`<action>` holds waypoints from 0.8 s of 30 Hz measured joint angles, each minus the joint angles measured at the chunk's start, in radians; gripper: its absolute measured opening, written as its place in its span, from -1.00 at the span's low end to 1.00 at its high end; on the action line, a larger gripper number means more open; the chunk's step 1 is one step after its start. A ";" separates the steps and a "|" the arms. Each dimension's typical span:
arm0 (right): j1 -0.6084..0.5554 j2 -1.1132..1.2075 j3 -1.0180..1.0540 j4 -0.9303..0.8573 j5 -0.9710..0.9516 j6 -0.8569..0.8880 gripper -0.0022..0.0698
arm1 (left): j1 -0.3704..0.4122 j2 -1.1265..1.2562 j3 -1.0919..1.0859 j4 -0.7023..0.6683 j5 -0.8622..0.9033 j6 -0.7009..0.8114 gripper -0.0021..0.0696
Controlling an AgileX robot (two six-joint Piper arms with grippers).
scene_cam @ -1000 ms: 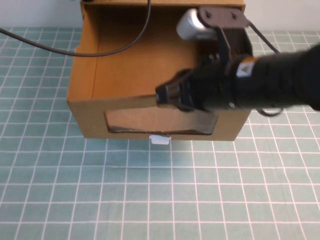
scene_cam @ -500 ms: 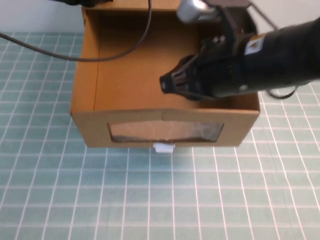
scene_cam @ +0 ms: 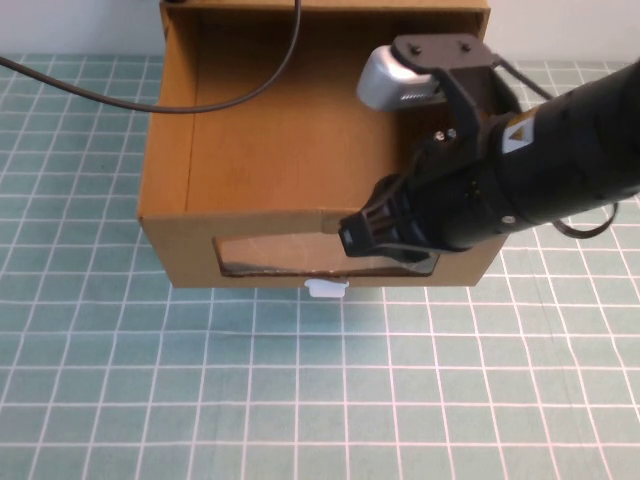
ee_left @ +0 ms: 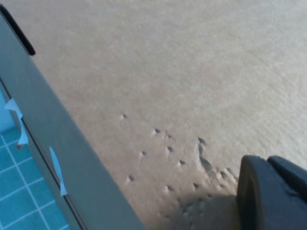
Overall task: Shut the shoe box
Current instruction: Close the shoe box with your right arm
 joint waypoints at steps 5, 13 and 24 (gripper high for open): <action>0.000 0.046 0.002 0.000 -0.053 0.002 -0.97 | 0.000 0.000 0.000 0.000 0.000 0.000 -0.96; 0.000 0.061 0.002 0.004 -0.208 0.003 -0.97 | 0.000 0.000 0.000 0.000 0.000 0.000 -0.96; -0.096 0.171 -0.082 0.026 -0.359 0.003 -0.97 | 0.000 0.000 0.000 0.000 0.000 0.000 -0.96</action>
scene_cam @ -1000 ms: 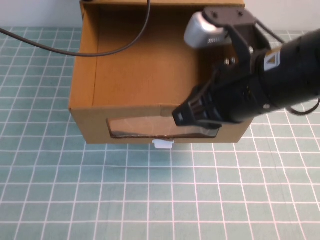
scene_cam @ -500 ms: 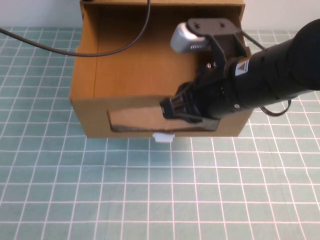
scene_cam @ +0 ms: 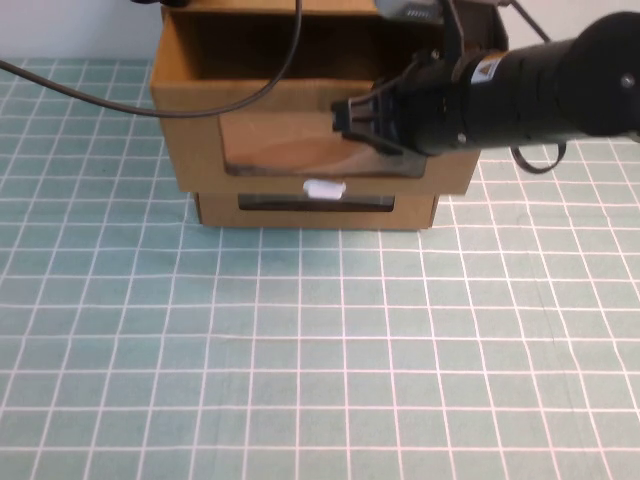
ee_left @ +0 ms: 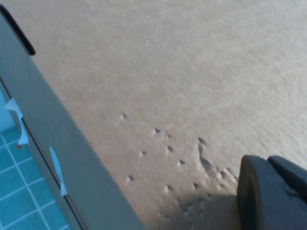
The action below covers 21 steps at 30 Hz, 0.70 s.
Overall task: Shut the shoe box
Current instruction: Close the shoe box with your right arm
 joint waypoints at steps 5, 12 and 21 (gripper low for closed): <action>-0.039 0.080 -0.073 0.016 -0.011 -0.002 -0.97 | 0.000 0.000 0.000 0.000 0.000 0.000 -0.96; -0.057 0.178 -0.193 0.037 -0.004 -0.004 -0.97 | 0.000 0.000 -0.002 0.000 0.000 0.000 -0.96; -0.058 0.189 -0.272 0.134 0.133 -0.100 -0.97 | 0.000 0.000 -0.002 0.000 0.000 0.000 -0.96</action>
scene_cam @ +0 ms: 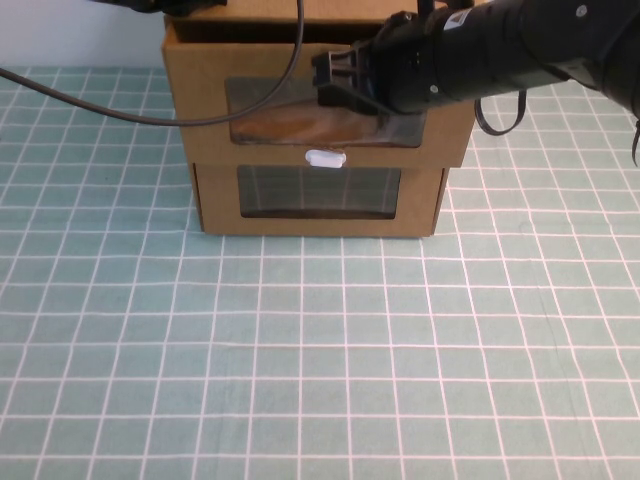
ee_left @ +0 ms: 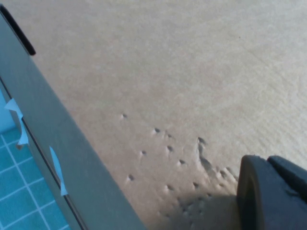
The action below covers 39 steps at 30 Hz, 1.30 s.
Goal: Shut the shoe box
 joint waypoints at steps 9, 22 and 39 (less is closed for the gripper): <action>0.000 0.035 -0.002 0.011 -0.153 -0.014 -0.97 | 0.000 0.000 0.000 0.000 0.000 0.000 -0.96; 0.000 0.077 -0.002 0.046 -0.204 -0.016 -0.97 | 0.000 -0.002 0.000 0.000 -0.002 0.000 -0.96; 0.050 -0.359 0.115 -0.165 0.149 0.126 -0.97 | 0.000 -0.324 0.148 -0.003 0.021 0.011 -0.96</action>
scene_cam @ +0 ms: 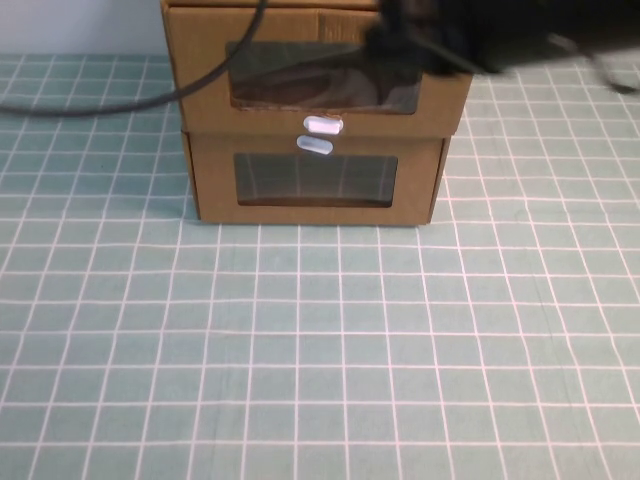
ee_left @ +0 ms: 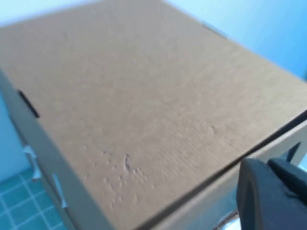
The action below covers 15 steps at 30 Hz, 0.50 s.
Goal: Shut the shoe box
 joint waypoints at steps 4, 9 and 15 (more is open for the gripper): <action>0.045 -0.245 0.174 -0.134 0.059 0.106 -0.97 | 0.000 -0.221 0.239 -0.013 -0.130 0.015 -0.96; 0.050 -0.621 0.436 -0.202 0.084 0.181 -0.97 | 0.000 -0.569 0.584 -0.023 -0.275 0.034 -0.96; 0.050 -1.040 0.683 -0.263 0.163 0.283 -0.97 | 0.000 -0.986 0.948 -0.029 -0.385 0.034 -0.96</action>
